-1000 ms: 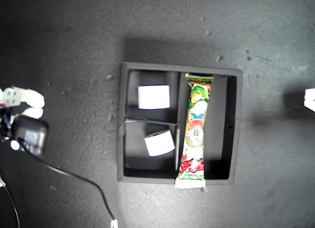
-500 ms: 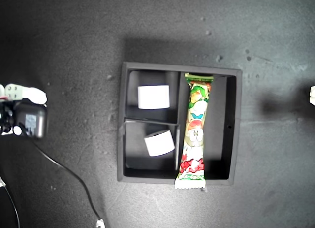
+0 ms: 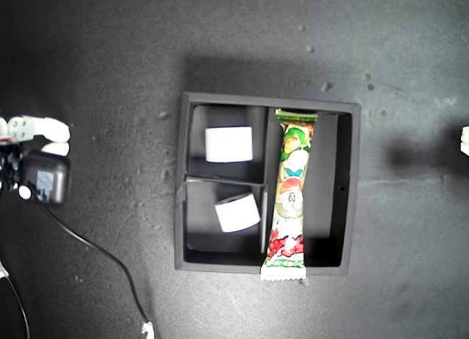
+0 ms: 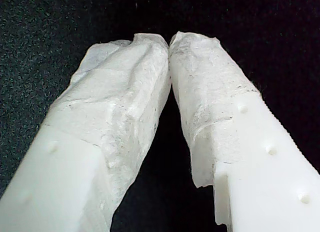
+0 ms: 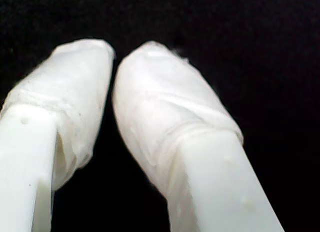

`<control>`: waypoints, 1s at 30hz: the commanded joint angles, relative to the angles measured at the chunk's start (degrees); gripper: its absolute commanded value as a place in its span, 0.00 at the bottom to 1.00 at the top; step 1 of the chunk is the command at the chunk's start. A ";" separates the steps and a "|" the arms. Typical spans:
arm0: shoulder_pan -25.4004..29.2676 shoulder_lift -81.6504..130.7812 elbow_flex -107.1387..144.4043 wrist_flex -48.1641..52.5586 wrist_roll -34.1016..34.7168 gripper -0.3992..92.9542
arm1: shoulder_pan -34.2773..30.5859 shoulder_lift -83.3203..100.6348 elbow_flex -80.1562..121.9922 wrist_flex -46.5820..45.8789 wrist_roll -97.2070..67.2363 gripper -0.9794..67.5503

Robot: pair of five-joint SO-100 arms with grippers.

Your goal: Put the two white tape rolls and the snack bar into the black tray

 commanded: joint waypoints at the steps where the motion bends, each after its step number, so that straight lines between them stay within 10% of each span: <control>1: -0.18 2.90 3.69 1.85 0.53 0.01 | -1.58 0.26 0.70 0.09 -6.68 0.01; 30: -0.88 2.90 3.69 1.85 0.53 0.01 | -2.37 0.26 0.70 0.09 -6.68 0.01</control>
